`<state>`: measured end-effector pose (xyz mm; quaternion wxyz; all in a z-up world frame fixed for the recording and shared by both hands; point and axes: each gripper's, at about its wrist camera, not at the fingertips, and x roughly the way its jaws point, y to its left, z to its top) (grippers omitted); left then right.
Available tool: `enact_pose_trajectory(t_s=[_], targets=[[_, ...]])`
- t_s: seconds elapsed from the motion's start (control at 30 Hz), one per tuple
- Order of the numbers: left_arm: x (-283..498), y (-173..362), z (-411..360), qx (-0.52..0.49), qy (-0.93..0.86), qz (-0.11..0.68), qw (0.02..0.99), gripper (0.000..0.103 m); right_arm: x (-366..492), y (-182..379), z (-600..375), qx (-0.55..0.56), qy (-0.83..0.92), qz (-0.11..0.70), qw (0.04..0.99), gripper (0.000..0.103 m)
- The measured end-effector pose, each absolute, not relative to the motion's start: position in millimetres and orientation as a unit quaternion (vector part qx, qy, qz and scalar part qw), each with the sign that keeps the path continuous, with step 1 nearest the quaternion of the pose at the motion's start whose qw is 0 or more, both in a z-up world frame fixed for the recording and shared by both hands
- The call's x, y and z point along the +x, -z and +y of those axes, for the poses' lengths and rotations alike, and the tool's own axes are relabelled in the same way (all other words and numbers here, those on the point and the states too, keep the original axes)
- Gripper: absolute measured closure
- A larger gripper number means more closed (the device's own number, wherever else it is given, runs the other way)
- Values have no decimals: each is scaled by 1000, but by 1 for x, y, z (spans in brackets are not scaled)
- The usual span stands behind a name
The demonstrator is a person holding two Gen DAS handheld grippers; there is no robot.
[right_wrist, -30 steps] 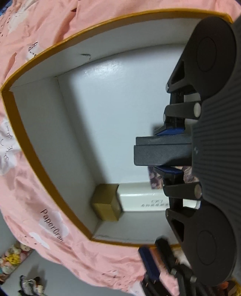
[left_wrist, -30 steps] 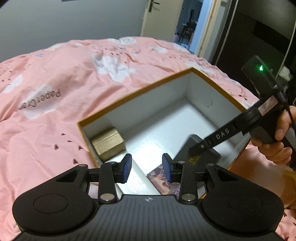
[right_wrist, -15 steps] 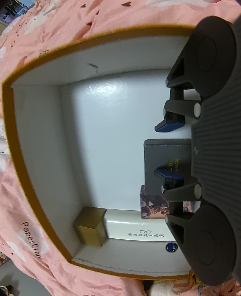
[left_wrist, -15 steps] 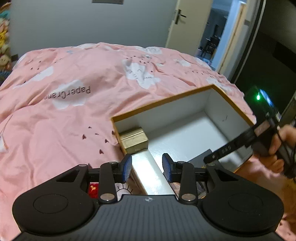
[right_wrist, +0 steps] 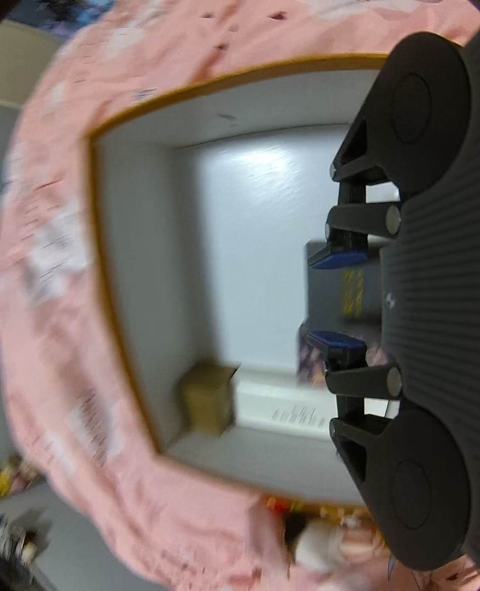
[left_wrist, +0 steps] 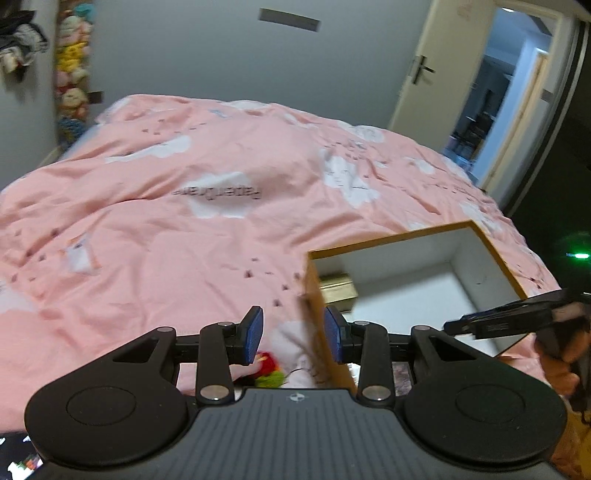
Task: Organize objects
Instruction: 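Withdraw both grippers from the orange box toward the plush toys, then grasp the pink card holder with the right gripper and lift it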
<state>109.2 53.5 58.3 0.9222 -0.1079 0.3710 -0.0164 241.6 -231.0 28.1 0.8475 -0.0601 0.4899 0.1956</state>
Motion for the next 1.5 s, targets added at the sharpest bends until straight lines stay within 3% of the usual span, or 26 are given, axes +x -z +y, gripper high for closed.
enact_pose_trajectory(t_s=[0.37, 0.63, 0.87, 1.07, 1.2, 1.33, 1.5], targets=[[67, -33, 79, -151, -31, 426, 891, 62, 163, -58, -190, 39, -330, 417, 846, 61], [64, -23, 91, -142, -44, 433, 889, 62, 149, -45, -140, -11, -368, 430, 824, 61], [89, -7, 95, -108, -46, 467, 876, 62, 161, -30, -90, -119, -383, 428, 810, 61], [107, 6, 100, -52, -52, 482, 873, 62, 183, -9, -58, -157, -396, 437, 792, 71], [119, 3, 96, 30, -15, 488, 872, 59, 202, -2, -43, -161, -395, 440, 790, 84], [131, 2, 95, 109, 14, 492, 864, 58, 219, 4, -28, -152, -389, 443, 793, 86], [122, -12, 120, 87, 61, 458, 883, 58, 227, 7, -21, -140, -381, 445, 798, 85]])
